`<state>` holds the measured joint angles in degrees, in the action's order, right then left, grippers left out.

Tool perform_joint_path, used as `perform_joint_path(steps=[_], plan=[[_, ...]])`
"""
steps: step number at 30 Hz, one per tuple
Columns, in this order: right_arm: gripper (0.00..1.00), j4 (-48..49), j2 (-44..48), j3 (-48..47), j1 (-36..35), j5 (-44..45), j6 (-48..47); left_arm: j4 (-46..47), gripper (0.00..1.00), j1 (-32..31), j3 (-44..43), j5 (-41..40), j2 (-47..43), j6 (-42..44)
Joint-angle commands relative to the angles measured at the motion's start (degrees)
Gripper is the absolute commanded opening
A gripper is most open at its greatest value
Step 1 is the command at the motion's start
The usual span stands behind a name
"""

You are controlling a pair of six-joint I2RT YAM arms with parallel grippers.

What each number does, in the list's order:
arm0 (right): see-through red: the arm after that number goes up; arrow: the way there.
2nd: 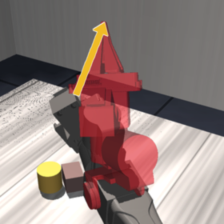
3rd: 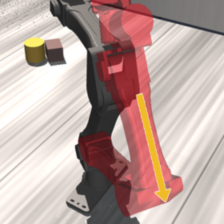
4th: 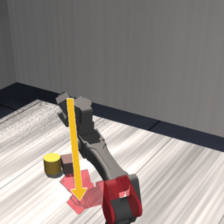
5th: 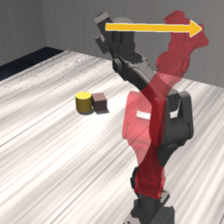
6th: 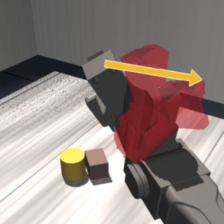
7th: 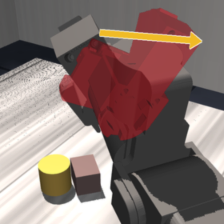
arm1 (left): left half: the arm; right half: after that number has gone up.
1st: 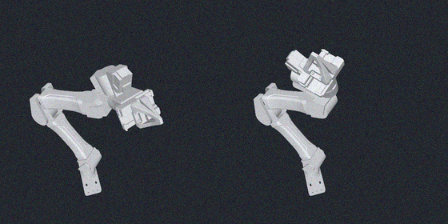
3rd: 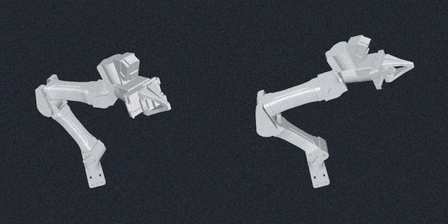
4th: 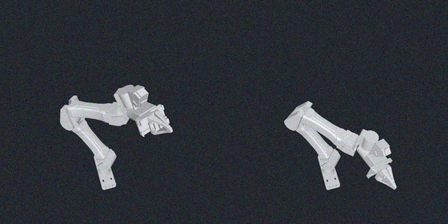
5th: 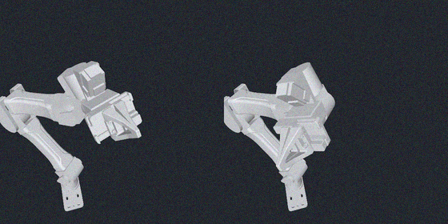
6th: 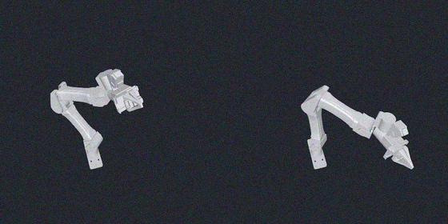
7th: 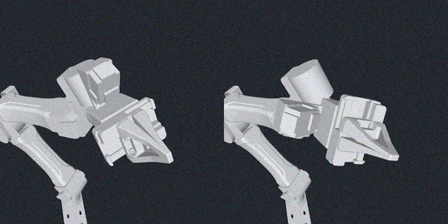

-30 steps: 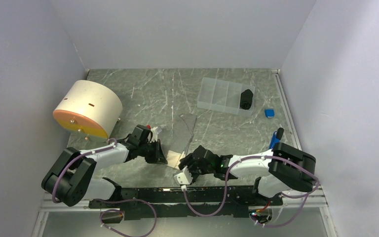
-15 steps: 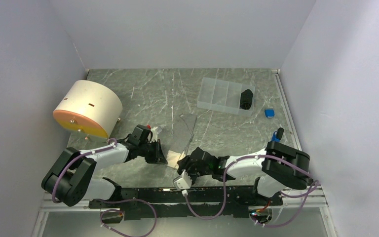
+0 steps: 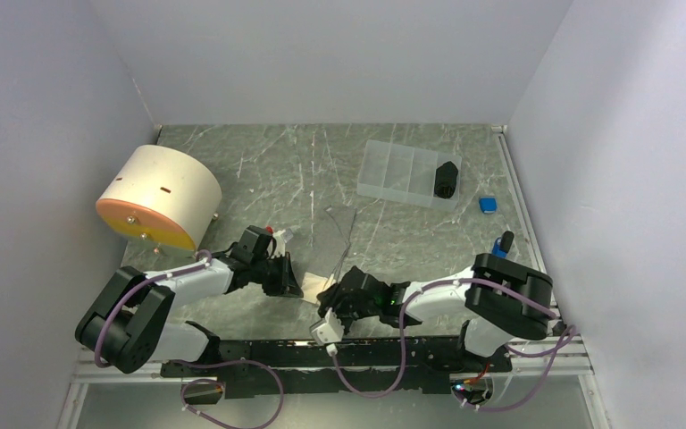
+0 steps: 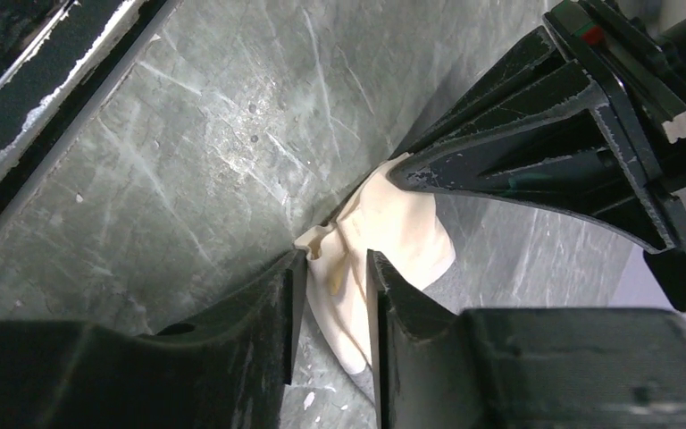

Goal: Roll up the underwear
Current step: Roll the underwear to the center of the board.

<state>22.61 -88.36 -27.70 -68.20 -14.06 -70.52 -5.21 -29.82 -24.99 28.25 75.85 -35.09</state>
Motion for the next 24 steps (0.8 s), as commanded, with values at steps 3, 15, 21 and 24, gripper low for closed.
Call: perform_joint_path(steps=[3, 15, 21, 24], plan=[[0.28, -4.7, -3.5, -2.6, -0.4, -3.1, 3.2, -1.0, 0.05, -0.1, -1.1, 0.2, 0.3, 1.7], [0.00, -10.9, -4.2, -9.5, 1.2, -4.8, 14.6, -1.3, 0.10, 0.0, -1.4, -0.6, -1.1, 0.4], [0.00, -3.4, -1.9, -9.1, 6.6, -15.8, 32.6, -2.2, 0.38, 0.7, -2.9, -1.5, -5.0, -2.4], [0.00, 2.7, -1.9, -7.8, 8.5, -20.0, 42.9, -3.8, 0.49, 1.3, -4.3, -3.1, -7.8, -3.3]])
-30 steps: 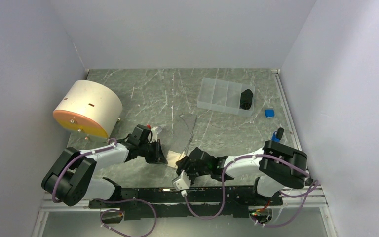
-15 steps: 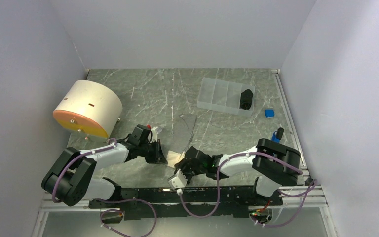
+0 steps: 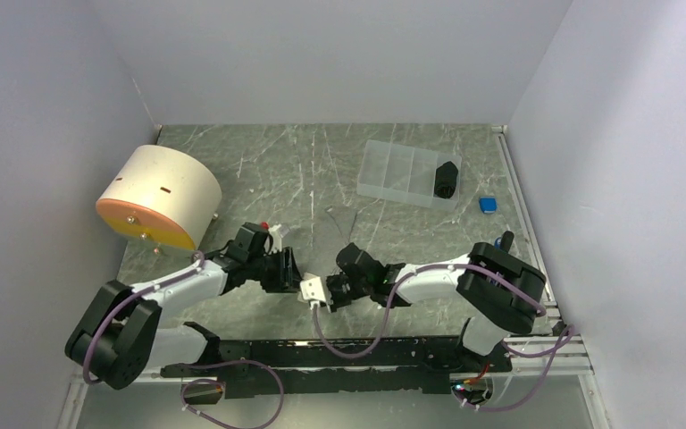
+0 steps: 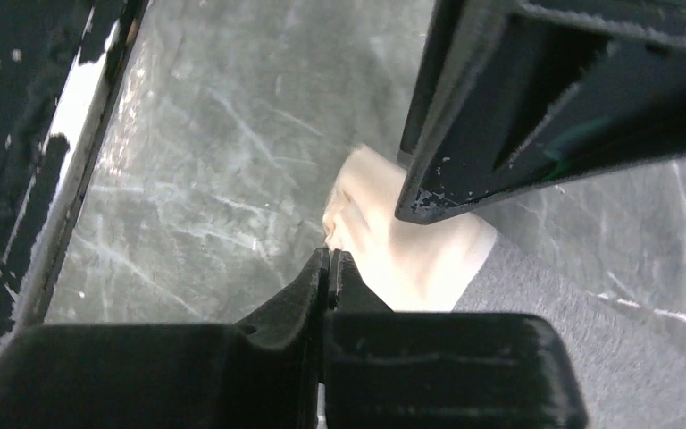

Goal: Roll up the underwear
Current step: Roll the underwear to the center of the board.

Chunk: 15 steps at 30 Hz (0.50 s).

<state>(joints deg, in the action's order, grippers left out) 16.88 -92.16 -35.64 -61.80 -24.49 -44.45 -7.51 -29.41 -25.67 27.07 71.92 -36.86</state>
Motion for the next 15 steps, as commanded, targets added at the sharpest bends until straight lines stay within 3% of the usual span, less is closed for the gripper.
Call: perform_joint_path(steps=[1, 11, 15], plan=[[0.00, 10.7, 1.8, 0.7, 2.7, -10.3, 20.1, -2.3, 0.51, 1.1, -4.1, -2.6, -4.9, -1.6], [0.00, 31.2, -1.9, 6.3, 8.1, -13.0, 47.7, -8.7, 0.55, 4.9, -5.5, -7.3, -14.5, -2.4], [0.00, 44.4, -4.3, 10.5, 10.1, -11.4, 59.5, -9.4, 0.56, 5.3, -5.6, -7.0, -16.5, -1.6]])
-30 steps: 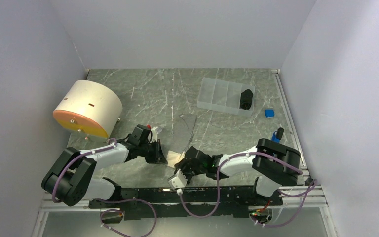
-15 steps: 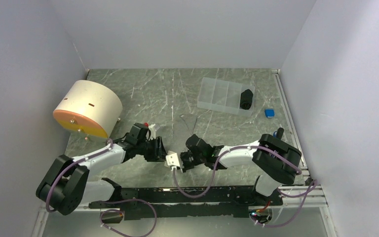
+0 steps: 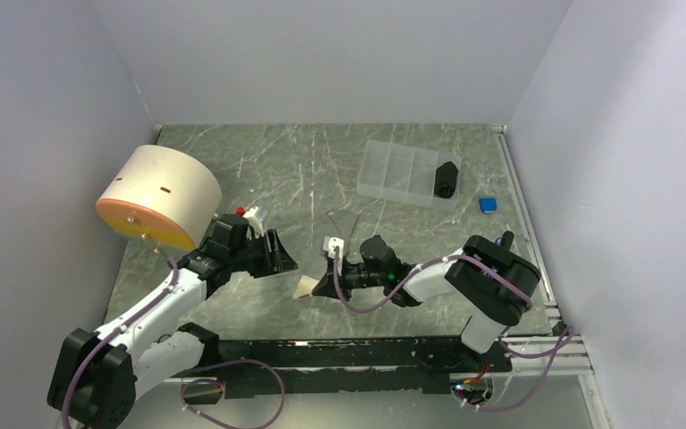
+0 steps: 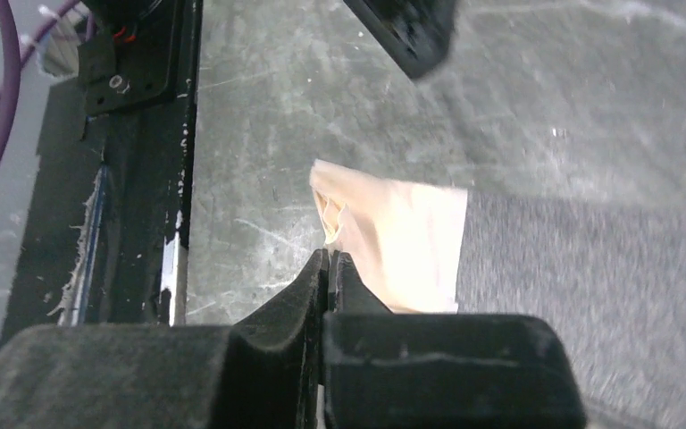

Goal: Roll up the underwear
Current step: Roll the underwear to the center of the board.

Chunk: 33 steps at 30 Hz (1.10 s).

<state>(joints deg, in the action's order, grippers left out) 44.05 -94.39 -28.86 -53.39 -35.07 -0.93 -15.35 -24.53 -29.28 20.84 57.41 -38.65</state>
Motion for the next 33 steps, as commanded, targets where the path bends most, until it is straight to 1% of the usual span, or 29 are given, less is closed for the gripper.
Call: perform_joint_path(steps=[1, 5, 9, 11, 13, 17, 19, 21, 23, 26, 30, 33], plan=[[0.00, 22.0, -2.9, 4.7, 2.1, -0.3, 18.8, -1.7, 0.56, 0.4, -2.0, -0.6, -2.3, 0.5], [0.00, 33.8, -7.4, 7.0, 4.4, 1.5, 31.4, -1.0, 0.57, 0.4, -1.7, 1.3, -2.5, 1.7], [0.00, 44.7, -11.7, 9.0, 6.5, 2.4, 39.6, -0.6, 0.55, 0.4, -1.9, 3.4, -2.5, 3.8], [0.00, 47.7, -13.2, 9.6, 7.6, 3.6, 42.4, -0.8, 0.53, 0.4, -2.1, 4.1, -2.5, 5.3], [0.00, 47.6, -14.2, 9.3, 8.7, 3.7, 44.1, -1.3, 0.50, 0.4, -2.2, 4.7, -2.4, 6.5], [0.00, 45.3, -14.9, 9.2, 10.3, 4.9, 45.3, -0.6, 0.39, 0.4, -1.9, 7.1, -2.3, 7.7], [0.00, 44.3, -14.9, 9.1, 10.8, 5.3, 45.6, 1.1, 0.35, 0.4, -2.0, 9.5, -1.7, 8.1], [0.00, 42.8, -14.8, 8.6, 11.4, 4.8, 45.7, 2.9, 0.30, 0.4, -2.1, 12.7, -0.6, 8.5], [0.00, 41.5, -14.6, 8.2, 11.6, 4.5, 45.4, 5.2, 0.29, 0.3, -1.7, 15.5, 0.1, 8.6], [0.00, 41.4, -14.5, 8.5, 11.7, 4.6, 45.1, 7.3, 0.31, 0.1, -1.7, 17.2, 1.3, 9.1], [0.00, 41.6, -15.0, 8.9, 11.8, 4.7, 45.4, 11.2, 0.32, -1.3, -1.7, 18.0, 4.2, 8.8], [0.00, 42.5, -15.7, 9.3, 11.8, 5.0, 46.0, 13.9, 0.29, -3.6, -2.2, 17.4, 7.5, 8.7]])
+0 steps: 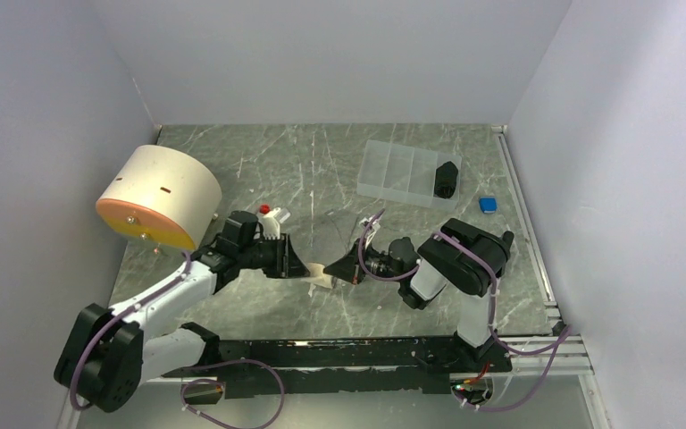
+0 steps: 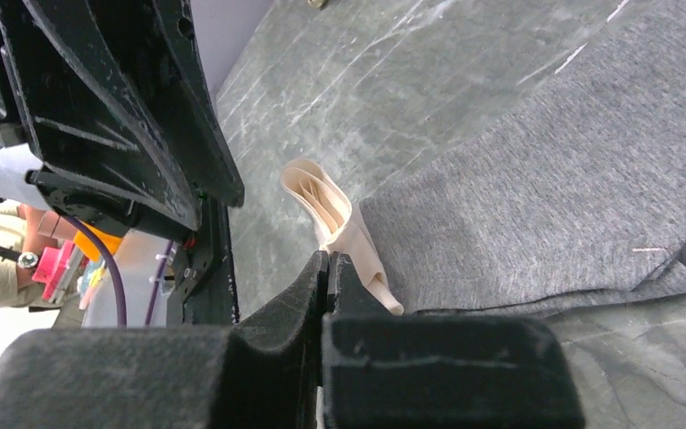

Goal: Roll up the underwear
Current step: Roll the underwear to the center of the board.

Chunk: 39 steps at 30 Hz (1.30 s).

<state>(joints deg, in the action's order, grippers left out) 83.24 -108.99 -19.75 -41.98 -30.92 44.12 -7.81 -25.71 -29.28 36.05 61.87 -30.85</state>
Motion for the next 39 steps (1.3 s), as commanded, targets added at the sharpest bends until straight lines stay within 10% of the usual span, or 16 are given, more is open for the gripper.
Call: perform_joint_path(steps=[1, 25, 31, 39], plan=[[0.00, 4.0, -1.4, 0.6, 0.4, 1.1, 1.1, 6.3, 0.28, -3.3, -2.6, 1.1, 4.2, 1.1], [0.13, 1.9, -1.2, 1.7, 1.4, 1.5, 1.3, 11.7, 0.20, -7.9, -5.3, -10.4, 21.6, 5.4], [0.46, -23.5, 11.1, -0.9, 1.4, 5.6, -7.1, 11.4, 0.19, -8.2, -5.7, -11.8, 22.9, 6.1], [0.48, -59.6, 25.5, -10.1, 1.7, 12.3, -11.9, 11.9, 0.18, -8.4, -6.1, -11.1, 22.0, 5.9]])
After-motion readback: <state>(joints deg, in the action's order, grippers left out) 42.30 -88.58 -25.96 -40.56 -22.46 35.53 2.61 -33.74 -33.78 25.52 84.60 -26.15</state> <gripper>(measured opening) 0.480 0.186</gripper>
